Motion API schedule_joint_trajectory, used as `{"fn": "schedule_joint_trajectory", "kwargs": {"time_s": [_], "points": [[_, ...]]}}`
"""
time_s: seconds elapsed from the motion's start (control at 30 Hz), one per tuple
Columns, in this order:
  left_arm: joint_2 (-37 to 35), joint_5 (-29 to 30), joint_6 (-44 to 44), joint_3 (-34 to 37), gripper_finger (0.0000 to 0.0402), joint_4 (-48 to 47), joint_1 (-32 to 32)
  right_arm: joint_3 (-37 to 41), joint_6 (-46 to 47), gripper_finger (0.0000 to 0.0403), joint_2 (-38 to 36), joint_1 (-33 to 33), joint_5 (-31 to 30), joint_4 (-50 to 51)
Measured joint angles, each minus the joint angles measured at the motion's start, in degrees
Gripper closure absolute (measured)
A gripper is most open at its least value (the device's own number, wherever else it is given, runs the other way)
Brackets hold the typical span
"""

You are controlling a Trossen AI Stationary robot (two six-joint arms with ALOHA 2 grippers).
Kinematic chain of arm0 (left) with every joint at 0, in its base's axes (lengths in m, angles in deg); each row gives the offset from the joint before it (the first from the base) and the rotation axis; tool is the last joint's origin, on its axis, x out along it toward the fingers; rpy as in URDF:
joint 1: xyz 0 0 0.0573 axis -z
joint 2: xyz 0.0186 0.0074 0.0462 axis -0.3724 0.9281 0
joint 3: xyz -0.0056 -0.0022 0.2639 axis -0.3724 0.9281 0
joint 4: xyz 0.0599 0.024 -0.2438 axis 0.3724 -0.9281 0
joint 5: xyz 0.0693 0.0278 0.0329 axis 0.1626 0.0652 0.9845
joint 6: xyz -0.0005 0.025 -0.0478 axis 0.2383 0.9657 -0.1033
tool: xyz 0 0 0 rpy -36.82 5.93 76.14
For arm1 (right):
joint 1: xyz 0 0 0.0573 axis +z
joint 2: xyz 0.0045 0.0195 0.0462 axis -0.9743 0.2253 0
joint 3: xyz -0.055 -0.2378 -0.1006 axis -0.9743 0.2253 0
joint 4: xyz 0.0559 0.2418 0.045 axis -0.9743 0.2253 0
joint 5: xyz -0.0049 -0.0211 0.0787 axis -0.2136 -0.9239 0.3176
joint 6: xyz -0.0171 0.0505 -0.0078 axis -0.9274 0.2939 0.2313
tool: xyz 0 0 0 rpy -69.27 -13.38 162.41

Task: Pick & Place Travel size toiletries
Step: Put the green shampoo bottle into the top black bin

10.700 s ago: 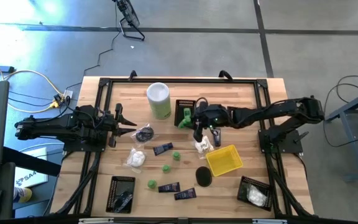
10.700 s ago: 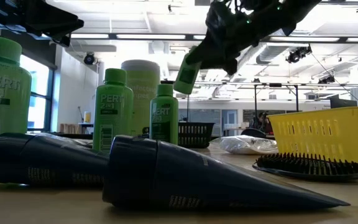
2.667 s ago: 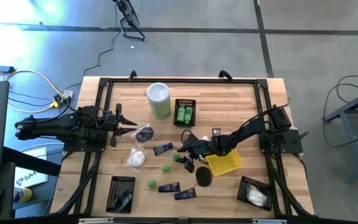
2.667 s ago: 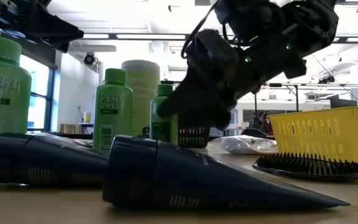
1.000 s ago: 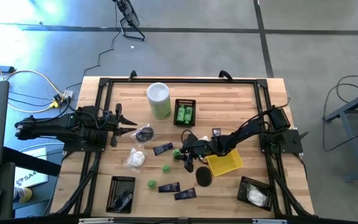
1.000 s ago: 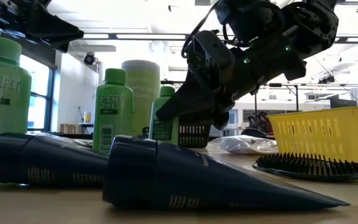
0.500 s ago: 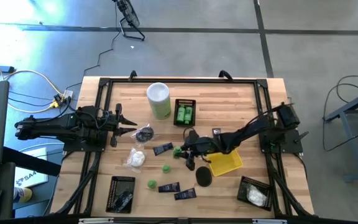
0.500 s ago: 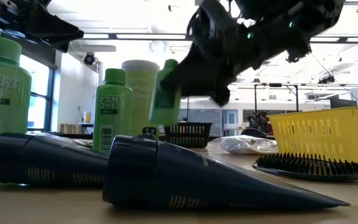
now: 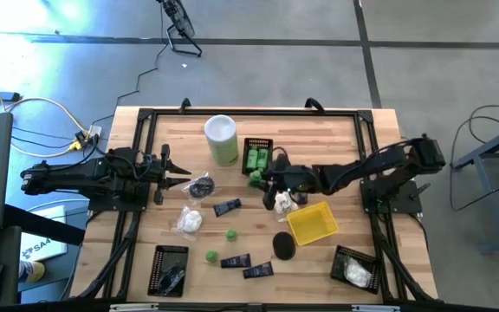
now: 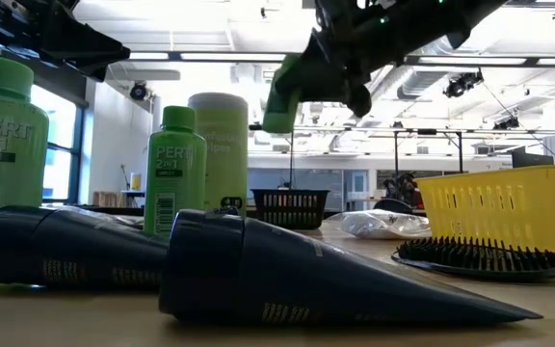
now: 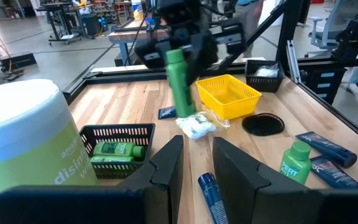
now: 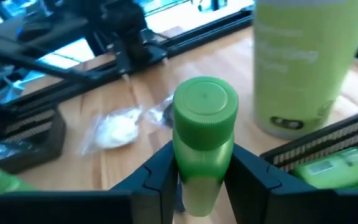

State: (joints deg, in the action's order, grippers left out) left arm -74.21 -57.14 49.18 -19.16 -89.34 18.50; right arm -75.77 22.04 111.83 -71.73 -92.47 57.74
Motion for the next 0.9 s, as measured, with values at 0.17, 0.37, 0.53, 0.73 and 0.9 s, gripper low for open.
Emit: {"fn": "schedule_joint_trajectory", "kwargs": {"time_s": [0.17, 0.37, 0.53, 0.73, 0.9], "points": [[0.00, -0.02, 0.00, 0.00, 0.0318, 0.00, 0.00, 0.00, 0.62, 0.0296, -0.07, -3.73, 0.10, 1.48], [0.00, -0.02, 0.00, 0.00, 0.0318, 0.00, -0.01, 0.00, 6.22, 0.0296, 0.87, -7.65, 0.26, 4.97], [0.00, -0.04, 0.00, 0.00, 0.0318, 0.00, 0.00, 0.00, 8.09, 0.0296, 0.94, -9.81, 0.28, 7.66], [0.00, -0.07, 0.00, 0.00, 0.0318, 0.00, -0.02, 0.00, 8.28, 0.0296, 0.98, -11.09, 0.67, 7.60], [0.00, -0.21, -0.01, 0.00, 0.0318, 0.00, -0.02, 0.00, 10.76, 0.0295, 0.98, -11.31, 0.37, 7.57]]}}
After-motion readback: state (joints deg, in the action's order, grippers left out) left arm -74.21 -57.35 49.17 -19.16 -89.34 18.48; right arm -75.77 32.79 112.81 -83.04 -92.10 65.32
